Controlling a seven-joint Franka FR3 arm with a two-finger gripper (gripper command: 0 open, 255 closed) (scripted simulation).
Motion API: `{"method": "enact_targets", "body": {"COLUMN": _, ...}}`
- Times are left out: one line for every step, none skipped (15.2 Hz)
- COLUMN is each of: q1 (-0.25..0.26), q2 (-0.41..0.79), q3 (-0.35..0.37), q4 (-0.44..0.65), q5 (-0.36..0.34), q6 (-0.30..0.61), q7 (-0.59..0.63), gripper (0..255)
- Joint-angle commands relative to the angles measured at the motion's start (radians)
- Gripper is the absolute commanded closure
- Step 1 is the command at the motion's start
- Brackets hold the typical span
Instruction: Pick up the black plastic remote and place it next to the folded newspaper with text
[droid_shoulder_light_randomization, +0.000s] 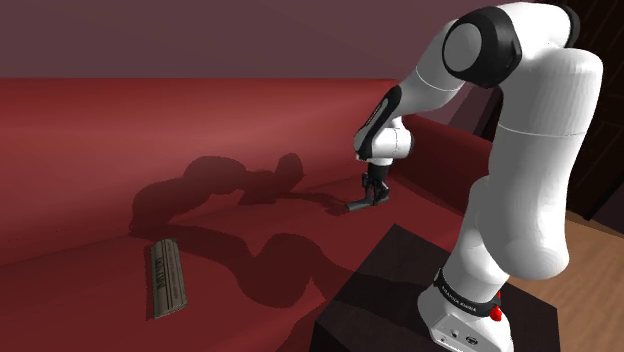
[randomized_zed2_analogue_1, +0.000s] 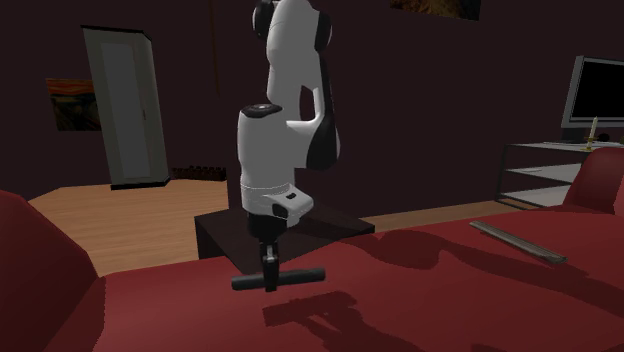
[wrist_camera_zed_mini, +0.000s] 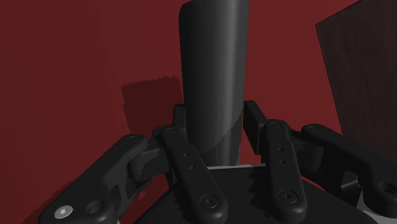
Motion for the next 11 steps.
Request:
{"method": "enact_targets", "body": {"q1": 0.032, "q2": -0.041, "q3": -0.040, "q4": -0.002, "q5": -0.063, "q6": -0.021, "q7": 0.047, "gripper": 255}}
{"method": "enact_targets", "body": {"q1": 0.045, "q2": -0.062, "q3": -0.058, "q4": -0.003, "q5": -0.095, "q6": -0.032, "q7": 0.069, "gripper": 255}}
{"method": "enact_targets", "body": {"q1": 0.058, "q2": -0.085, "q3": -0.076, "q4": -0.004, "q5": -0.129, "q6": -0.043, "q7": 0.093, "gripper": 255}}
{"method": "enact_targets", "body": {"q1": 0.069, "q2": -0.108, "q3": -0.092, "q4": -0.003, "q5": -0.163, "q6": -0.055, "q7": 0.118, "gripper": 255}}
{"method": "enact_targets", "body": {"q1": 0.078, "q2": -0.131, "q3": -0.105, "q4": -0.003, "q5": -0.198, "q6": -0.067, "q7": 0.143, "gripper": 255}}
{"method": "enact_targets", "body": {"q1": 0.085, "q2": -0.156, "q3": -0.117, "q4": -0.002, "q5": -0.234, "q6": -0.080, "q7": 0.169, "gripper": 255}}
{"method": "enact_targets", "body": {"q1": 0.090, "q2": -0.181, "q3": -0.126, "q4": -0.001, "q5": -0.269, "q6": -0.093, "q7": 0.194, "gripper": 255}}
{"method": "enact_targets", "body": {"q1": 0.092, "q2": -0.206, "q3": -0.131, "q4": 0.001, "q5": -0.304, "q6": -0.107, "q7": 0.219, "gripper": 255}}
{"method": "enact_targets", "body": {"q1": 0.093, "q2": -0.230, "q3": -0.135, "q4": 0.004, "q5": -0.337, "q6": -0.123, "q7": 0.244, "gripper": 255}}
{"method": "enact_targets", "body": {"q1": 0.089, "q2": -0.254, "q3": -0.134, "q4": 0.007, "q5": -0.368, "q6": -0.138, "q7": 0.266, "gripper": 255}}
{"method": "enact_targets", "body": {"q1": 0.085, "q2": -0.278, "q3": -0.131, "q4": 0.010, "q5": -0.396, "q6": -0.154, "q7": 0.288, "gripper": 255}}
